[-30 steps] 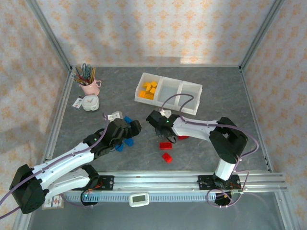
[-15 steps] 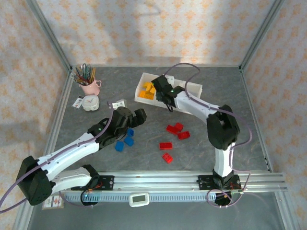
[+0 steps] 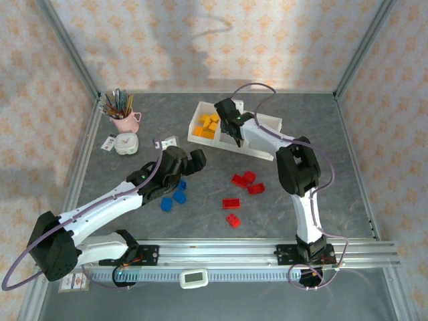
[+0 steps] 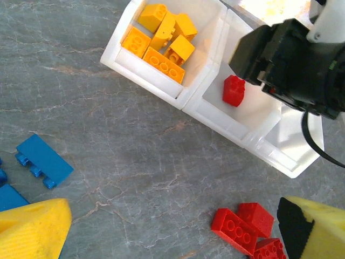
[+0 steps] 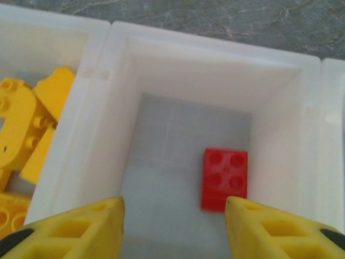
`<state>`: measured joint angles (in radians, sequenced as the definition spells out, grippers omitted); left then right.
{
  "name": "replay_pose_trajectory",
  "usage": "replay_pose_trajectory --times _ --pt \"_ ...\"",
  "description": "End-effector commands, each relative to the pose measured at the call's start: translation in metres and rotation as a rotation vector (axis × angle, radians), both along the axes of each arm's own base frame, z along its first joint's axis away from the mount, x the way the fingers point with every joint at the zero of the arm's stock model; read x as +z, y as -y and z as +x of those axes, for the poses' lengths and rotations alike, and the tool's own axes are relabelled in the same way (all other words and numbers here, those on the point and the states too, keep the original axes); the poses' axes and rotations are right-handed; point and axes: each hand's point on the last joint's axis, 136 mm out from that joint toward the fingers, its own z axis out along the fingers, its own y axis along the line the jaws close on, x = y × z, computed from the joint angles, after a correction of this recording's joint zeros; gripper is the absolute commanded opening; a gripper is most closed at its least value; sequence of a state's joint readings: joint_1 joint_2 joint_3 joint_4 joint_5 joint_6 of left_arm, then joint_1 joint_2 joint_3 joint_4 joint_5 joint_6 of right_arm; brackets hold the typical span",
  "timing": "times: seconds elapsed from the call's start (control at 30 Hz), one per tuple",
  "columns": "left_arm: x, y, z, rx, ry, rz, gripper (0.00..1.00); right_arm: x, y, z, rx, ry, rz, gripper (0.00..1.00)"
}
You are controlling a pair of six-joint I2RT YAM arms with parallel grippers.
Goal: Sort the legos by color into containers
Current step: Place the lego in the container, then pick up the lego from the center of the table.
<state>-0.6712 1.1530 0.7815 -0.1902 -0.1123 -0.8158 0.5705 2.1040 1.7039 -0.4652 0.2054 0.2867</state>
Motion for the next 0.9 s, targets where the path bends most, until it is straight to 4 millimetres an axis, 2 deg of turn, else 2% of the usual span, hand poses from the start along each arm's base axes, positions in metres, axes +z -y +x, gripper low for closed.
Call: replay_pose_trajectory --times 0.0,0.13,0.23,0.33,0.5,0.7,0.87 --pt "0.018 0.0 0.004 0.002 0.034 -0.007 0.99 0.036 -0.004 -0.025 0.07 0.03 0.05 0.53" --pt "0.017 0.001 -0.005 -0.003 0.031 -0.029 0.99 0.026 -0.014 -0.073 0.178 -0.024 0.088 0.57" --pt "0.013 0.002 -0.013 -0.009 0.02 -0.051 0.99 0.01 -0.023 -0.109 0.269 -0.08 0.092 0.59" --pt "0.006 0.004 -0.021 -0.012 0.005 -0.066 0.99 -0.011 -0.029 -0.136 0.332 -0.141 0.086 0.6" --pt "-0.007 0.006 -0.031 -0.011 -0.017 -0.084 0.99 -0.041 -0.026 -0.16 0.358 -0.21 0.06 0.65" --pt "-0.014 0.008 -0.037 -0.013 -0.035 -0.093 0.99 -0.066 -0.017 -0.169 0.37 -0.25 -0.016 0.69" --pt "-0.018 0.008 -0.04 -0.012 -0.042 -0.086 0.99 -0.079 -0.017 -0.188 0.414 -0.294 -0.072 0.7"
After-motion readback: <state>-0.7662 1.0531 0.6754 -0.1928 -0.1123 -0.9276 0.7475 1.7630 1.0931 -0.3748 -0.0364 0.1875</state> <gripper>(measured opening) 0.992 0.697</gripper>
